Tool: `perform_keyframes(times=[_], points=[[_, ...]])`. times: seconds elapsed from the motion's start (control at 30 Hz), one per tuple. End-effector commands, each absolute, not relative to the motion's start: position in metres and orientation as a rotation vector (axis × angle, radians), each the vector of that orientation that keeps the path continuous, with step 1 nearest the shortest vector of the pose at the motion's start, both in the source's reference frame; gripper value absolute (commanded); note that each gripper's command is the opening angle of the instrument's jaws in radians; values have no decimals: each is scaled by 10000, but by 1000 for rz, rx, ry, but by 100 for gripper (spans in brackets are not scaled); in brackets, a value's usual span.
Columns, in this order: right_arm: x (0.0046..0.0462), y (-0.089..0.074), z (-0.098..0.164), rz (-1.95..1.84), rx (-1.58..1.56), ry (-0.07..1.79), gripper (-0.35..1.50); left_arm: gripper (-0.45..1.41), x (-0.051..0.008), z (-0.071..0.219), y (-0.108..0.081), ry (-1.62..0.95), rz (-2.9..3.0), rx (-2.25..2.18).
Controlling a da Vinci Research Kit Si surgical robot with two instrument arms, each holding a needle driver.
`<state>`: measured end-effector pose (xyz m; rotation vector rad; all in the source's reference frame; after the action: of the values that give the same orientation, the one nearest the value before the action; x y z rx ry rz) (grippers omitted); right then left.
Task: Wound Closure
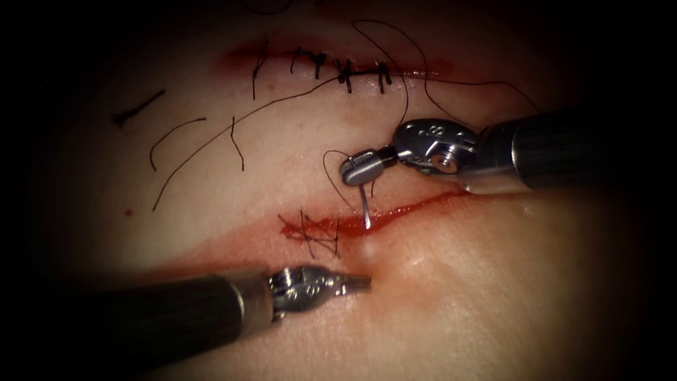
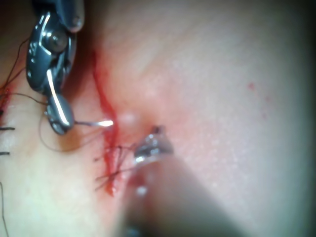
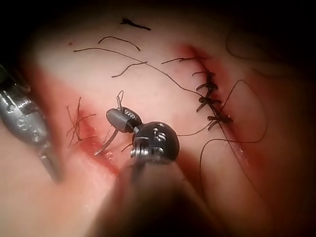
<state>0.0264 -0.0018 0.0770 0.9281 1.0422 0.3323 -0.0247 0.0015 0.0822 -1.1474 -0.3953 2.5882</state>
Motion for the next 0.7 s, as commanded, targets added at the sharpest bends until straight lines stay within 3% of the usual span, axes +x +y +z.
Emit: perform_keyframes(times=[0.03,0.7], points=[[270,-24,775,339,940,1037,-35,10,-253,828,11,-399,2587,-1149],[267,-46,780,553,1128,909,-35,10,-252,828,11,-402,2590,-1146]])
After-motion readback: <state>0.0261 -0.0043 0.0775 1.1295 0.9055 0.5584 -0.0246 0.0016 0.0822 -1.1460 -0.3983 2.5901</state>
